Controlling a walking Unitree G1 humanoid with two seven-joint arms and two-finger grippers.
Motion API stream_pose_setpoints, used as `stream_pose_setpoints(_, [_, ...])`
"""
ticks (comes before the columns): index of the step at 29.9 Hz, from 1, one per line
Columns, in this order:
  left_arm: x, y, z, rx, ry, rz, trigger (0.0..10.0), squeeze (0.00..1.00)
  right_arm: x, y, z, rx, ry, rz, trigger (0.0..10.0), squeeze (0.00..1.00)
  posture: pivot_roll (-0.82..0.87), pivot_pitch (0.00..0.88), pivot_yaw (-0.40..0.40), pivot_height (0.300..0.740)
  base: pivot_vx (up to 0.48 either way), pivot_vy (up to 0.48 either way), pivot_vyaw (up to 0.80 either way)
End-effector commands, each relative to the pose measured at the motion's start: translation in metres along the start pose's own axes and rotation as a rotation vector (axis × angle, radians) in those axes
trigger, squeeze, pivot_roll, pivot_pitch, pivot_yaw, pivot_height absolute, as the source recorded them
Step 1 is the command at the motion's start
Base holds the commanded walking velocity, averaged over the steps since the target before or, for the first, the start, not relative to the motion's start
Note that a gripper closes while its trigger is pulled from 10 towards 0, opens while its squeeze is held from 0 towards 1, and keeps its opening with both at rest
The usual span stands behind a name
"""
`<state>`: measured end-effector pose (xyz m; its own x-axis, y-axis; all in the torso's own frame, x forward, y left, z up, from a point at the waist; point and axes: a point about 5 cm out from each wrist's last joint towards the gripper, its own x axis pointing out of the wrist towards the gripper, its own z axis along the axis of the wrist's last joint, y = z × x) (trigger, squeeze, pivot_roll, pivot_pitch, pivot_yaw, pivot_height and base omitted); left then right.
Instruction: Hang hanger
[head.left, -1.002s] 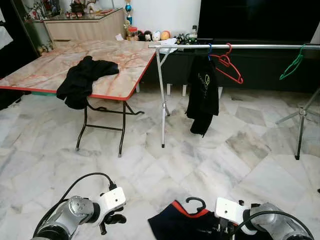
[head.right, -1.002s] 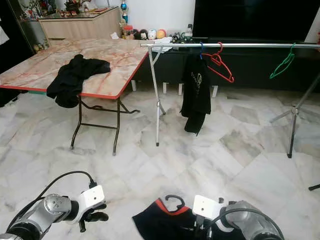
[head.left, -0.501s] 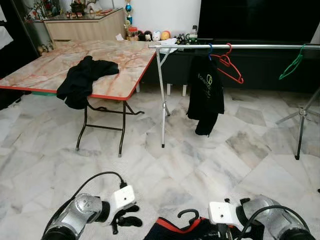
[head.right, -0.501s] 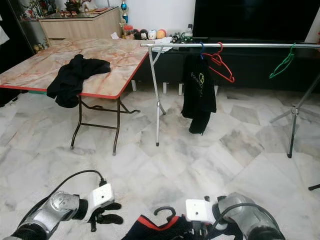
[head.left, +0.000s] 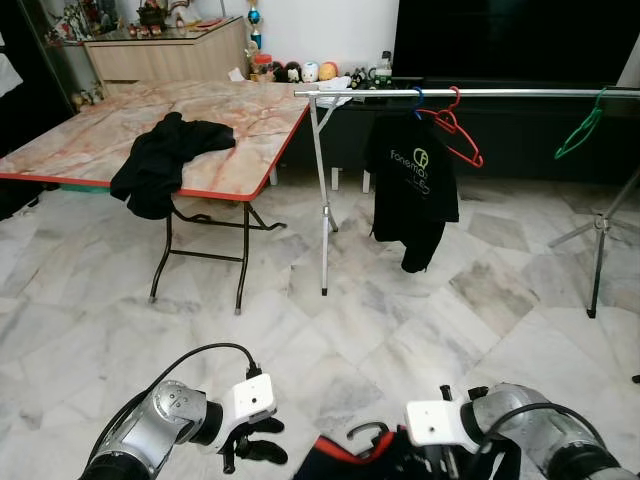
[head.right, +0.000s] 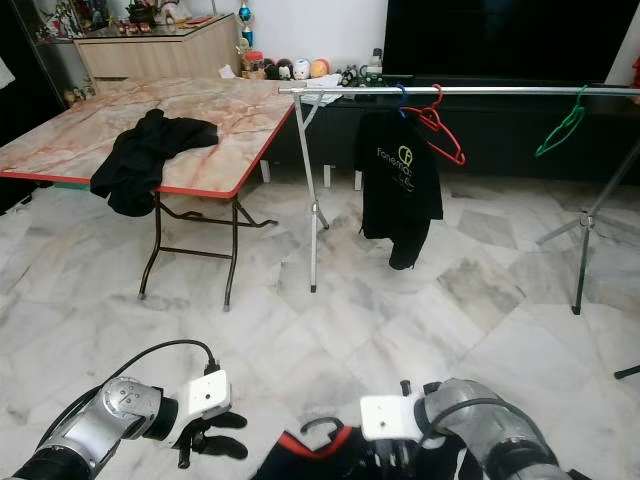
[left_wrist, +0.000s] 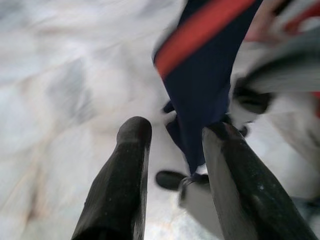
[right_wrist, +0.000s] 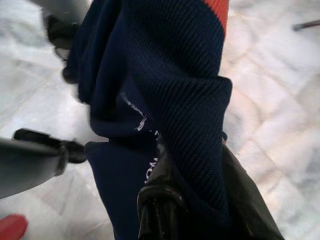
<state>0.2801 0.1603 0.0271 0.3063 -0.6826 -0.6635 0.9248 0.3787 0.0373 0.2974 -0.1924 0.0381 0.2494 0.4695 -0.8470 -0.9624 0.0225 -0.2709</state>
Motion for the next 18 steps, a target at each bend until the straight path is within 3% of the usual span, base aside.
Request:
stream_pose_setpoints(1, [-0.006,0.006,-0.011,-0.043,0.038,0.074,10.0,0.00,-0.007,-0.012,0.006,0.031,-0.050,-0.060,10.0,0.00,0.00,0.000,0.069,0.740,0.000,0.000,0.00])
stream_pose_setpoints(4, [-0.008,0.012,-0.009,-0.085,0.006,0.175,10.0,0.00,-0.006,-0.004,0.005,0.073,-0.093,-0.056,10.0,0.00,0.00,0.000,0.070,0.740,0.000,0.000,0.00])
stream_pose_setpoints(9, [-0.006,0.010,-0.012,-0.105,0.009,0.177,10.0,0.00,-0.008,-0.002,0.004,0.105,-0.121,-0.096,10.0,0.00,-0.01,0.000,0.075,0.740,0.000,0.000,0.00])
stream_pose_setpoints(12, [-0.003,0.014,-0.015,-0.180,-0.020,0.238,10.0,0.00,-0.012,-0.001,0.007,0.071,-0.133,-0.088,10.0,0.00,-0.02,0.000,0.080,0.740,0.000,0.000,0.00])
stream_pose_setpoints(15, [-0.003,0.022,-0.013,-0.253,-0.048,0.342,10.0,0.00,-0.021,-0.011,0.014,0.088,-0.161,-0.147,10.0,0.00,-0.02,0.000,0.079,0.740,0.000,0.000,0.00])
stream_pose_setpoints(18, [0.000,0.020,-0.014,-0.336,-0.084,0.352,10.0,0.00,-0.026,-0.018,0.013,0.089,-0.110,-0.223,10.0,0.00,-0.04,0.000,0.083,0.740,0.000,0.000,0.00])
